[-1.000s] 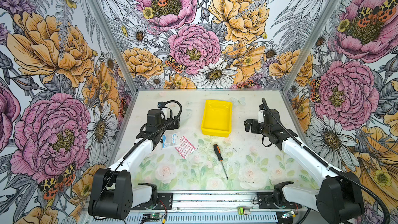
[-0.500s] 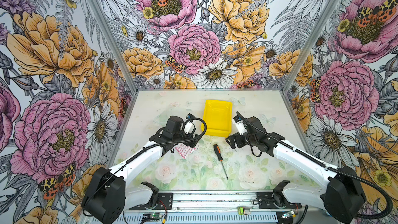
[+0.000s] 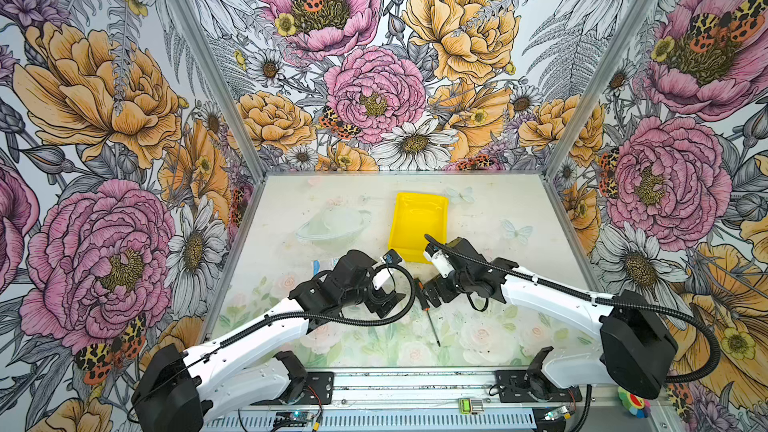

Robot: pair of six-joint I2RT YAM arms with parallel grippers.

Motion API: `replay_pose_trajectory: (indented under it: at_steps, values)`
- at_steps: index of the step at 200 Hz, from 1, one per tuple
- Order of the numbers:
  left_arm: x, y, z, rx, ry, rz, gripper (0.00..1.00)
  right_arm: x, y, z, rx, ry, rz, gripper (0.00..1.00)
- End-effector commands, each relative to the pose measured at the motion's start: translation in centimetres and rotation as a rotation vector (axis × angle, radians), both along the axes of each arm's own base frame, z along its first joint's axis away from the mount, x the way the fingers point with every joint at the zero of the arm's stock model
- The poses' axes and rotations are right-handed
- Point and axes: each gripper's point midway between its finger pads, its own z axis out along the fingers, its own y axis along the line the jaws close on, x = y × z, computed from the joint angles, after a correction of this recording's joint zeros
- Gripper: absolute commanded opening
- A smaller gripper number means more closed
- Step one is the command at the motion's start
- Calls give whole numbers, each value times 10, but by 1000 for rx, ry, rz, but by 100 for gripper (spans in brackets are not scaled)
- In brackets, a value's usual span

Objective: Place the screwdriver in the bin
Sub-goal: 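Close the right gripper on the orange screwdriver handle while the left gripper hovers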

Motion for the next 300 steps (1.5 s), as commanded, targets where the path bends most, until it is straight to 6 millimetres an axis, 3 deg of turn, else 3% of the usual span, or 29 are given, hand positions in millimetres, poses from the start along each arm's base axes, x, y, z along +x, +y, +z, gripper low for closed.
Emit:
replay_pose_trajectory:
  at_steps: [1,38,102,137,170,215,300]
  values:
    - [-1,10,1,9,1,62,99,2,9,2,31,2,-20,96]
    - [-9,14,7,-22,15,65,99,-1,16,-9,19,21,-19,93]
    - [-10,14,11,-28,-1,66,99,11,34,-22,9,38,-45,89]
    - [-7,17,10,-16,-13,83,99,16,43,-29,-3,52,-33,81]
    - [-8,15,8,-13,-7,75,99,8,54,-38,-26,62,-8,76]
    - [-8,13,4,1,-3,65,99,2,51,-54,-72,83,-30,55]
    - [-7,13,5,0,-7,64,99,-11,40,-72,-155,89,-81,28]
